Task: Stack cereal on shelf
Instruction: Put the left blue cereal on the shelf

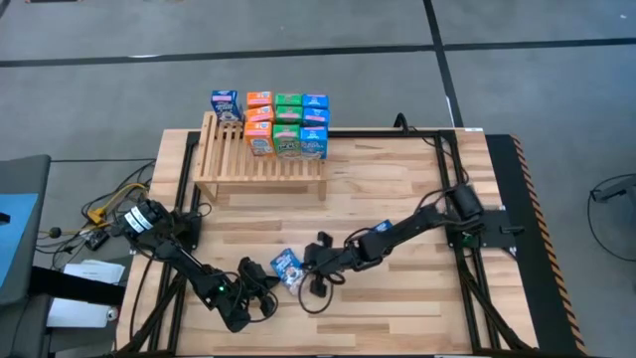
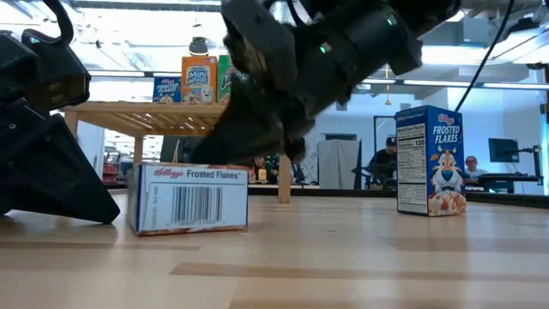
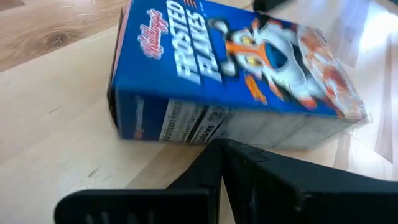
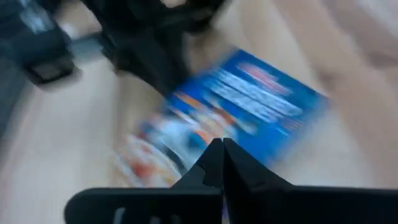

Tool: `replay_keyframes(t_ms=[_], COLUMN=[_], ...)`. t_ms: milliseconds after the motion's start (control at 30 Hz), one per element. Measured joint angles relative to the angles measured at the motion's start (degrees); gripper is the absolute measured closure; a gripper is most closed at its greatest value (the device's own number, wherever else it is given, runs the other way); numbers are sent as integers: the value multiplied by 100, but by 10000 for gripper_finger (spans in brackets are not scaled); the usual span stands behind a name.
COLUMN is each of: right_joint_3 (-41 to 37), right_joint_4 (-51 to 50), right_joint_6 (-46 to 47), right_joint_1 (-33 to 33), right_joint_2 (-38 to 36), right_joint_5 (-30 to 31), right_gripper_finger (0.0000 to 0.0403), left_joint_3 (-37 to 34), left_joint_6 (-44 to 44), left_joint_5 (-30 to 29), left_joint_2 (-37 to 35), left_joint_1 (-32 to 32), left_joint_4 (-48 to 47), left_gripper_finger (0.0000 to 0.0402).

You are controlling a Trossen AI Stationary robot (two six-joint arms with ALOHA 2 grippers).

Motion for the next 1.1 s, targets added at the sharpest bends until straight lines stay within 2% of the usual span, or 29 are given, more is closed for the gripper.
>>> replay_keyframes(t_ms=[167, 367, 700, 933, 1100], right_joint_3=[147, 145, 108, 106, -115], right_joint_4=[189, -81, -333, -582, -758], right_joint_6=[434, 446, -86, 268, 641], right_joint_1=[84, 209, 281, 435, 660], right_joint_2=[310, 324, -230, -204, -201], right_joint_5=[-75, 182, 524, 693, 1306], right_gripper_finger=[375, 390, 386, 392, 390], left_joint_3=[31, 33, 33, 33, 33], left_joint_6=[-6, -16, -14, -12, -12], left_joint_5=[57, 91, 89, 81, 70], left_joint_2=[0, 0, -28, -28, -28], left_joint_1=[19, 19, 21, 19, 19], left_joint_4=[-5, -28, -33, -32, -30], left_gripper_finger=[402, 402, 402, 402, 402])
